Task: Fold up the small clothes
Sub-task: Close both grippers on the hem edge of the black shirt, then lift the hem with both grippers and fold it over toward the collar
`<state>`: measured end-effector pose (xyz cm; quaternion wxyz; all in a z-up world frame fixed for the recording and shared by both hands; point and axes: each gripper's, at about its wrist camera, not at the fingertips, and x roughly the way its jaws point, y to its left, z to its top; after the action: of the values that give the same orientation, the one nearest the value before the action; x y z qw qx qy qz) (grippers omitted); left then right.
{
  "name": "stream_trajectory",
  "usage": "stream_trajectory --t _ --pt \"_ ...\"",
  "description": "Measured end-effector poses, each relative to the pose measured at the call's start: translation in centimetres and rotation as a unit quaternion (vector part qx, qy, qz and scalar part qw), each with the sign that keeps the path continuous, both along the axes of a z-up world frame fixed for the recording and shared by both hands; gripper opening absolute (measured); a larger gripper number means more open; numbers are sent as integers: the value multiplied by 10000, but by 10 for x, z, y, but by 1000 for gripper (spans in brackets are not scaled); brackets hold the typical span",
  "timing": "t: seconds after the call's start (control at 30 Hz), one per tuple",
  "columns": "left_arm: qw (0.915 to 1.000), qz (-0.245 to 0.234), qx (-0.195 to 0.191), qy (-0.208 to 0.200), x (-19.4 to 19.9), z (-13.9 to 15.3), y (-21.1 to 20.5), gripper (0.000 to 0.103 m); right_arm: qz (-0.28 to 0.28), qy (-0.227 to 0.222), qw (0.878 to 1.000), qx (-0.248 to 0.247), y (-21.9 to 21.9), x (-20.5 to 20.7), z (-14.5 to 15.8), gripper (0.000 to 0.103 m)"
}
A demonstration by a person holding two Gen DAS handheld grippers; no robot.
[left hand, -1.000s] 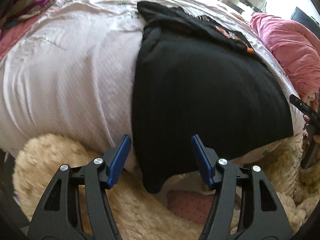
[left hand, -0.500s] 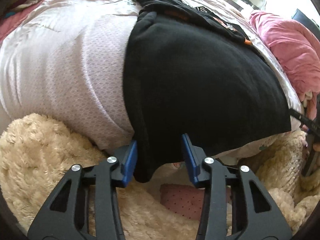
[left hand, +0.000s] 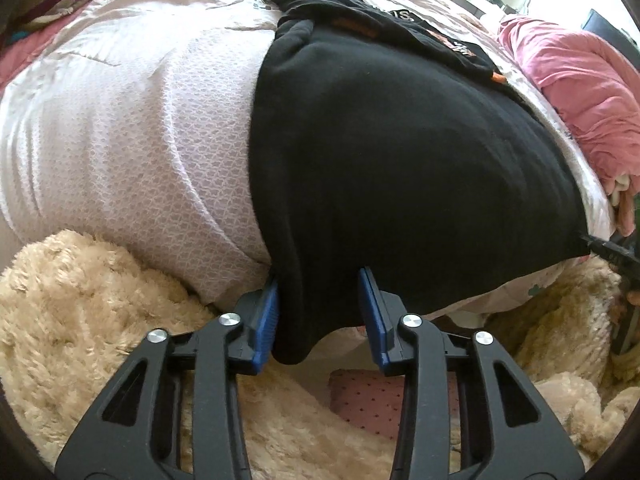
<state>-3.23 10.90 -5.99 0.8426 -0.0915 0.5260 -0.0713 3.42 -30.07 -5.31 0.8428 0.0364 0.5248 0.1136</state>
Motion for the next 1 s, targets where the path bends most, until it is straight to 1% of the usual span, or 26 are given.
stream_trajectory --t 0.03,0.07,0.1,0.17,0.23,0.33,0.37,0.53,0.7,0.83,0.9,1.0 --pt "10000 29 28 -2 1 0 0 18 29 -116 9999 11 0 -3 4 7" --pt "10000 70 -4 6 1 0 4 15 69 -200 9998 -40 0 -6 7 7" --pt "9999 109 -54 13 1 0 7 9 146 -320 9994 -52 2 -8 12 7" --pt "9996 156 -238 20 0 3 13 6 188 -459 9988 -50 2 -11 19 7" --pt "9994 162 -305 -31 -2 8 15 6 218 -560 9981 101 -1 -11 26 7" --pt "9983 174 -536 -163 -6 20 19 5 305 -804 9959 288 -3 -12 43 7" --pt "9971 173 -693 -248 -8 28 22 4 335 -893 9949 316 -1 -12 49 7" --pt "9924 171 -987 -711 -10 64 29 4 386 -1289 9892 576 -3 -4 76 7" --pt "9872 229 -1077 -1157 1 96 38 4 305 -1679 9821 795 -5 12 101 7" --pt "9838 420 -1140 -1317 18 106 50 4 265 -2000 9761 813 -2 26 119 7" --pt "9823 498 -1166 -1382 30 109 54 4 223 -2079 9739 885 -3 35 124 7" --pt "9809 538 -1122 -1497 42 115 56 4 167 -2203 9715 859 -2 45 132 7"
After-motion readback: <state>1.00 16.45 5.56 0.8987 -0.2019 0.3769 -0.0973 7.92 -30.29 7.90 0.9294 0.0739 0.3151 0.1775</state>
